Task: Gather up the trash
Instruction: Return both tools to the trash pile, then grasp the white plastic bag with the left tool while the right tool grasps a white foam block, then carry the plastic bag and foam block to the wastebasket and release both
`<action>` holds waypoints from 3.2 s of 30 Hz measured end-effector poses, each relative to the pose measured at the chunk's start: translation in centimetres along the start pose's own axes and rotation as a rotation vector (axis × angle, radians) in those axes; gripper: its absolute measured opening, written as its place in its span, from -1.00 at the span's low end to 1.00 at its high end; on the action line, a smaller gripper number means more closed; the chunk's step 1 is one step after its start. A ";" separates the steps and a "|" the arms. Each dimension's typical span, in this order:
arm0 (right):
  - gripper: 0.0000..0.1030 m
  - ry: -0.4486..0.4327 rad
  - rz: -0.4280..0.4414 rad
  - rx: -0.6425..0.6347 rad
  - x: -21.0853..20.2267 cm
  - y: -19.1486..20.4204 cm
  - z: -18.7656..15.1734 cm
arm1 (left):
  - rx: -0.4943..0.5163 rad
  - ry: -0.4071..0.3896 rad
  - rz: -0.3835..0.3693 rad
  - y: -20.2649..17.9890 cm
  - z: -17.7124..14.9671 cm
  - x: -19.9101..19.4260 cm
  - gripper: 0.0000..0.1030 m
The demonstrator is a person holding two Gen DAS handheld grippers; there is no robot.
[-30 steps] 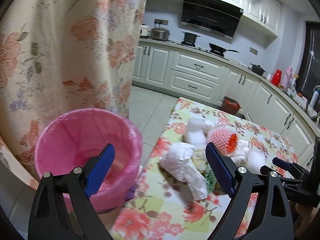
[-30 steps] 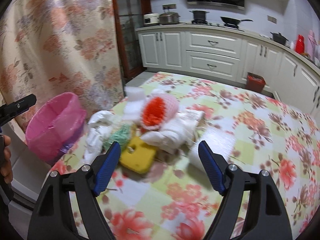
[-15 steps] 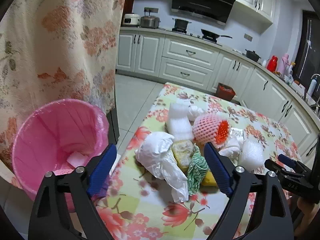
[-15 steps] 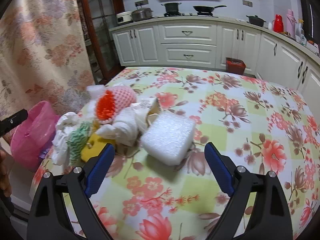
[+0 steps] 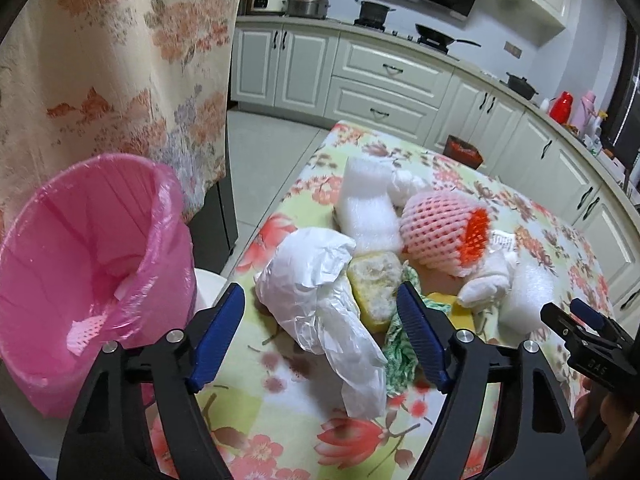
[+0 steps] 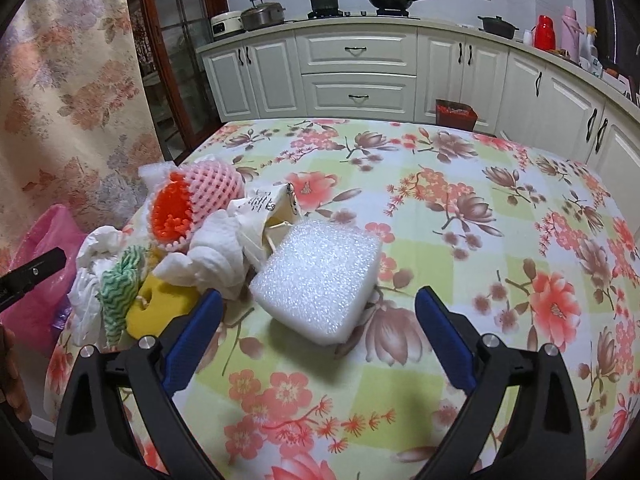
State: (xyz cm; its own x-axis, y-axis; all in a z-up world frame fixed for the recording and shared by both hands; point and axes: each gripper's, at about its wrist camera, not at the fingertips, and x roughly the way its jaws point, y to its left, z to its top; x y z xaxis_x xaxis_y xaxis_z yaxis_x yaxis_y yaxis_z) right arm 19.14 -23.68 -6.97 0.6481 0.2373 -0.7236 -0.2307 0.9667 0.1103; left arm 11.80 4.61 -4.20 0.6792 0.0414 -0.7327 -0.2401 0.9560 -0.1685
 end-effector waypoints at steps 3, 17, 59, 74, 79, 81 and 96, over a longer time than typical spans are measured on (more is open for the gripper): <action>0.82 0.008 -0.007 -0.005 0.7 0.3 0.2 | -0.012 0.036 0.013 0.1 0.0 1.4 0.36; 0.55 0.070 -0.031 -0.002 4.0 0.4 0.4 | -0.025 0.143 0.029 0.6 -0.1 5.2 -0.14; 0.38 -0.111 0.049 -0.095 -6.5 5.1 1.8 | -0.086 -0.125 0.041 6.8 1.2 -9.3 -0.30; 0.38 -0.149 0.149 -0.198 -7.5 12.2 3.9 | -0.180 -0.233 0.144 13.7 1.9 -14.0 -0.30; 0.38 -0.152 0.192 -0.243 -7.3 15.4 4.8 | -0.185 -0.259 0.157 14.8 1.8 -14.5 -0.30; 0.38 -0.154 0.210 -0.264 -7.2 16.8 5.1 | -0.188 -0.264 0.159 15.1 1.7 -14.6 -0.30; 0.38 -0.160 0.350 -0.416 -6.7 27.8 6.3 | -0.205 -0.314 0.190 18.0 1.9 -15.5 -0.30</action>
State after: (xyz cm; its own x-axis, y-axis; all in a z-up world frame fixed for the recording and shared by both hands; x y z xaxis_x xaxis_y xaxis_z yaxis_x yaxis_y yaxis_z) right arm 12.95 2.21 5.30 0.5758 0.5796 -0.5766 -0.6973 0.7164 0.0237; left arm -1.70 21.71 5.36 0.7801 0.3283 -0.5326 -0.4933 0.8464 -0.2008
